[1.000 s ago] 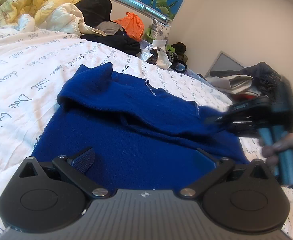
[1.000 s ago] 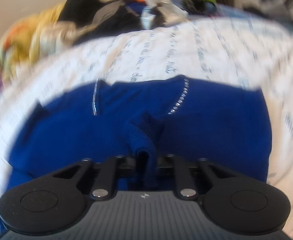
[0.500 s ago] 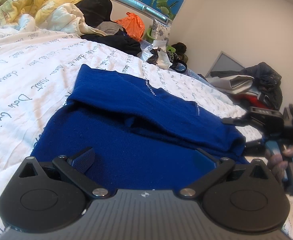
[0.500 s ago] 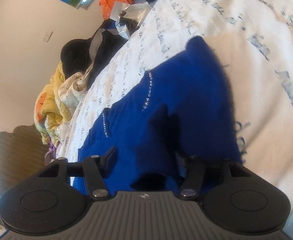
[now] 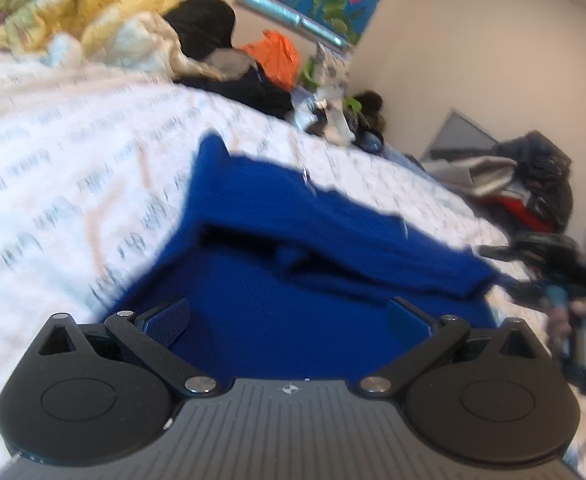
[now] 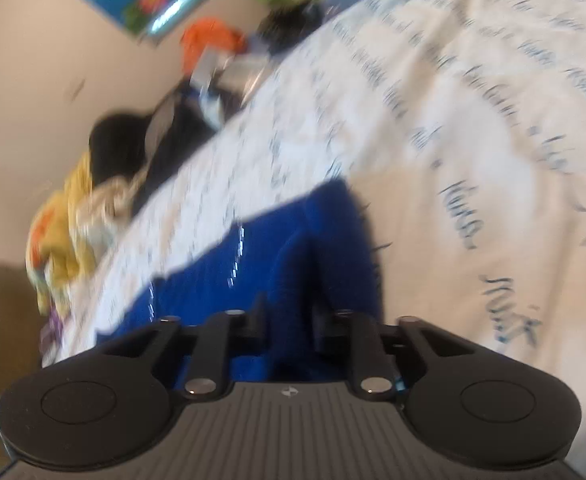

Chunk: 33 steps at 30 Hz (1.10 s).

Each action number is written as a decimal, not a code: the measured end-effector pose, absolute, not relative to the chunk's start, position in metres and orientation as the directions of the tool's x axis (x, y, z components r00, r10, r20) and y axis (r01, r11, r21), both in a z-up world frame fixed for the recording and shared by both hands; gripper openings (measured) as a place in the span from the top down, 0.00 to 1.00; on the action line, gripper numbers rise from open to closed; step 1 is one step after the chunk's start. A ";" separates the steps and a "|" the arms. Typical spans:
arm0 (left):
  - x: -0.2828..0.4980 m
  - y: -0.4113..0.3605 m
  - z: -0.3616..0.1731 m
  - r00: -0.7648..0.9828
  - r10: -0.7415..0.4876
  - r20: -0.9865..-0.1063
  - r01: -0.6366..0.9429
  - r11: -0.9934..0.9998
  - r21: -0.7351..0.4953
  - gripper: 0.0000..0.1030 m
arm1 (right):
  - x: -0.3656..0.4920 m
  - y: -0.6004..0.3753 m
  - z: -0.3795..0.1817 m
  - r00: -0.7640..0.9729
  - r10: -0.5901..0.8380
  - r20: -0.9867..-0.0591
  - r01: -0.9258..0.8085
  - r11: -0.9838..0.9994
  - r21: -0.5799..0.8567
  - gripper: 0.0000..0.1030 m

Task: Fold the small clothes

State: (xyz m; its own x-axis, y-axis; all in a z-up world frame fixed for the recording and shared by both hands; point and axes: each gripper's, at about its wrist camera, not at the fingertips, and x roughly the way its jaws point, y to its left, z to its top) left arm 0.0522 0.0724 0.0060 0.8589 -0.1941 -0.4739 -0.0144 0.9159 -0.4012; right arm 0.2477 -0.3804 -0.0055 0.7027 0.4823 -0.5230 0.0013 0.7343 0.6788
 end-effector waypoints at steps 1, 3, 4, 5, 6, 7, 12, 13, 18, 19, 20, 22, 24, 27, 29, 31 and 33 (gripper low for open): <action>0.056 0.076 0.016 0.877 -0.195 -0.439 -0.008 0.908 -0.419 0.00 | 0.239 -0.382 0.008 0.745 0.442 -0.500 -0.016 0.761 0.649 0.45; 0.077 0.081 0.036 0.903 -0.198 -0.381 0.011 0.897 -0.441 0.00 | 0.227 -0.369 0.033 0.788 0.384 -0.481 -0.088 0.843 0.530 0.33; 0.093 0.080 0.043 0.902 -0.207 -0.378 0.021 0.897 -0.442 0.00 | 0.226 -0.356 0.041 0.790 0.382 -0.480 -0.138 0.873 0.467 0.33; 0.114 0.076 0.047 0.890 -0.236 -0.390 0.047 0.898 -0.437 0.00 | 0.226 -0.341 0.047 0.784 0.392 -0.482 -0.188 0.889 0.417 0.33; 0.137 0.071 0.047 0.868 -0.268 -0.417 0.077 0.904 -0.421 0.00 | 0.229 -0.329 0.049 0.769 0.413 -0.488 -0.227 0.890 0.395 0.33; 0.159 0.065 0.042 0.843 -0.280 -0.459 0.091 0.916 -0.391 0.00 | 0.235 -0.314 0.046 0.737 0.449 -0.505 -0.260 0.879 0.400 0.32; 0.206 0.057 -0.007 0.777 -0.144 -0.613 0.091 0.989 -0.117 0.02 | 0.254 -0.303 -0.011 0.631 0.445 -0.636 -0.244 0.892 0.382 0.32; 0.204 0.058 -0.010 0.767 -0.127 -0.629 0.098 0.992 -0.081 0.03 | 0.246 -0.307 -0.016 0.635 0.451 -0.627 -0.264 0.890 0.373 0.32; 0.202 0.051 -0.004 0.768 -0.083 -0.635 0.082 0.996 -0.030 0.00 | 0.211 -0.296 -0.013 0.695 0.397 -0.599 -0.386 0.910 0.155 0.32; 0.195 0.047 -0.001 0.776 -0.047 -0.629 0.062 0.998 0.003 0.00 | 0.209 -0.292 -0.007 0.697 0.364 -0.618 -0.359 0.923 0.140 0.32; 0.184 0.046 0.004 0.782 -0.032 -0.622 0.050 0.999 0.011 0.02 | 0.204 -0.289 0.001 0.694 0.341 -0.634 -0.322 0.935 0.150 0.32; 0.152 0.045 0.016 0.793 -0.105 -0.600 0.087 0.994 -0.060 0.00 | 0.181 -0.290 0.015 0.687 0.406 -0.603 -0.336 0.913 0.232 0.29; 0.122 0.037 0.017 0.793 -0.191 -0.578 0.141 0.981 -0.131 0.00 | 0.155 -0.286 0.017 0.658 0.501 -0.562 -0.407 0.865 0.295 0.21; 0.098 0.024 -0.010 0.726 -0.206 -0.656 0.194 0.977 -0.092 0.00 | 0.140 -0.268 -0.010 0.607 0.456 -0.651 -0.441 0.875 0.201 0.20; 0.080 0.025 -0.011 0.744 -0.136 -0.654 0.178 0.984 -0.002 0.00 | 0.120 -0.267 -0.017 0.669 0.397 -0.628 -0.465 0.883 0.063 0.17; 0.059 0.042 -0.002 0.748 -0.118 -0.653 0.133 0.991 -0.026 0.00 | 0.112 -0.275 -0.006 0.647 0.356 -0.674 -0.392 0.914 0.107 0.17; 0.033 0.061 0.005 0.738 -0.140 -0.661 0.107 0.990 -0.090 0.00 | 0.090 -0.293 0.007 0.631 0.400 -0.664 -0.356 0.911 0.210 0.17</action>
